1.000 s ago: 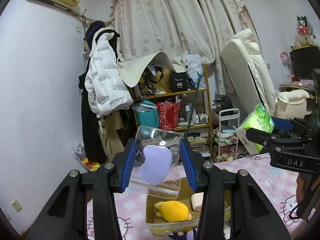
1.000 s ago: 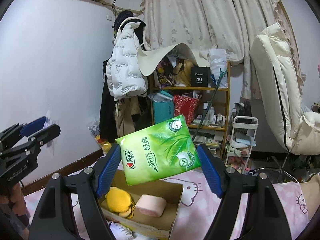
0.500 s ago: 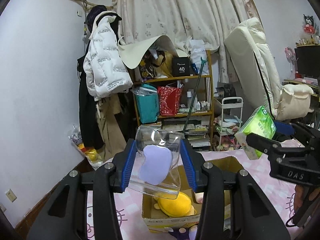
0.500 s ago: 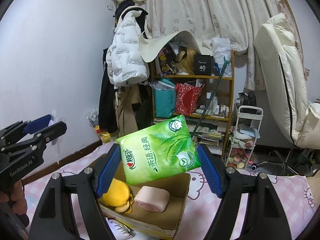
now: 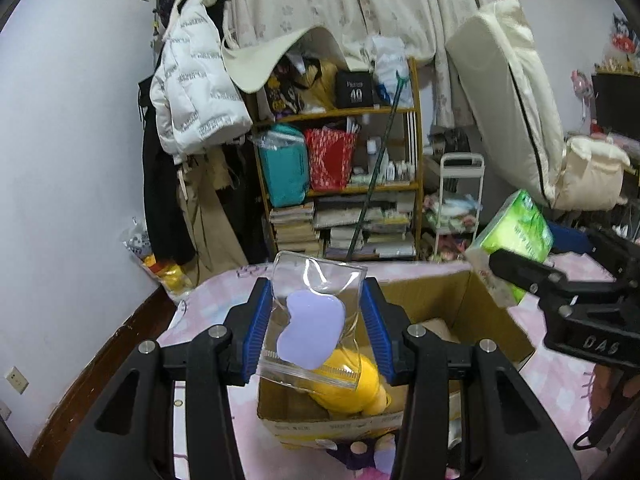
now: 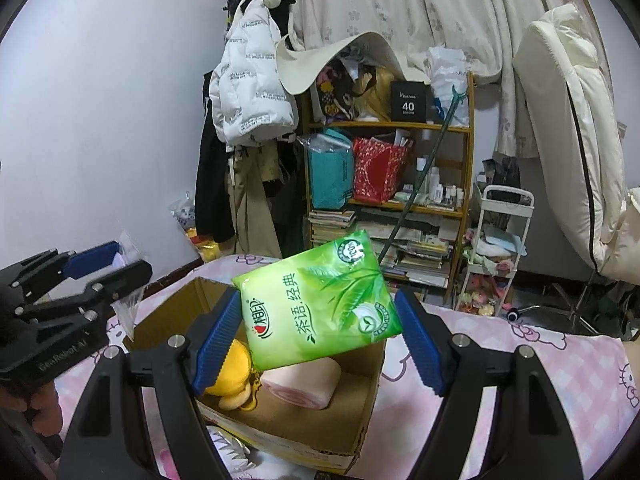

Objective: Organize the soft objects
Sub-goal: 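Lift the green tissue pack and clear bag and carry both over the box, then open both grippers to drop the tissue pack and clear bag into the box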

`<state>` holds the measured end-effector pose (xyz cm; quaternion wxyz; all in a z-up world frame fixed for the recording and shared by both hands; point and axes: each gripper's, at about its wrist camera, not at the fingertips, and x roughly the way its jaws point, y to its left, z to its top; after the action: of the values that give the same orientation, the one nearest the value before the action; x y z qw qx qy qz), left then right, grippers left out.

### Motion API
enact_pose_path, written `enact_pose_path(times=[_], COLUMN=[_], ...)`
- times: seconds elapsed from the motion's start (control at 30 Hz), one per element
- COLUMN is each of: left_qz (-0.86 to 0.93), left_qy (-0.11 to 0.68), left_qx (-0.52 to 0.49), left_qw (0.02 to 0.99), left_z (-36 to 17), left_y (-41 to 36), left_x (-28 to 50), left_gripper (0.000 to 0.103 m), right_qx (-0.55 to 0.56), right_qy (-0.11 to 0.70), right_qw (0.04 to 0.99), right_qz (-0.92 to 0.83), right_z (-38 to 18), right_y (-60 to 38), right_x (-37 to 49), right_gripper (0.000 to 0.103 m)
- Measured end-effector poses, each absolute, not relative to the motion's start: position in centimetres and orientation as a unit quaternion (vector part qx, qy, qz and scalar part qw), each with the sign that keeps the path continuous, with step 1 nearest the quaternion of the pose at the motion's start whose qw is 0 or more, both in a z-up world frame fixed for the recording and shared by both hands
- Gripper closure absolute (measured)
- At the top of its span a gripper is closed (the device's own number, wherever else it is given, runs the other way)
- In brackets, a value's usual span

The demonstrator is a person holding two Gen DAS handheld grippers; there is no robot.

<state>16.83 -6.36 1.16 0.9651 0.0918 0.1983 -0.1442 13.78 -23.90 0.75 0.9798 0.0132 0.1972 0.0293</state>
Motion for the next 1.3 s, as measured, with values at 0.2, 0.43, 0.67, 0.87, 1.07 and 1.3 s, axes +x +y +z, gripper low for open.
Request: enact_pose_path(times=[0.2,0.43,0.67,0.87,1.07,1.3], left_qz=[-0.151,-0.150,-0.145,-0.141,-0.130,-0.114], left_qy=[0.220,0.233,0.253,0.259,0.252,0.252], left_qx=[0.107,0.103,0.096,0.087,0.082,0.089], left_qw=[0.958,0.955,0.952,0.951,0.955,0.957], left_z=[-1.0,-1.8,-2.7,-2.9,-2.4,-1.9], left_y=[-7.2,-7.3,-6.9,-6.5,-6.1,-5.5], left_x=[17.3,18.0,19.0,19.1,18.9,17.8], left_gripper=[0.058,0.058,0.057,0.054,0.043,0.029], right_qx=[0.040,0.057,0.054,0.043,0.040,0.043], right_qy=[0.219,0.240,0.258,0.265,0.276,0.268], right_qw=[0.974,0.968,0.964,0.962,0.959,0.961], right_qz=[0.039,0.047,0.046,0.043,0.044,0.045], right_z=[-0.5,-2.0,-3.2,-3.4,-3.6,-3.0], right_y=[-24.5,-25.1,-25.1,-25.0,-25.1,-25.1], right_x=[14.3,15.0,15.4,15.4,15.7,15.2], right_gripper=[0.021,0.021,0.021,0.021,0.020,0.008])
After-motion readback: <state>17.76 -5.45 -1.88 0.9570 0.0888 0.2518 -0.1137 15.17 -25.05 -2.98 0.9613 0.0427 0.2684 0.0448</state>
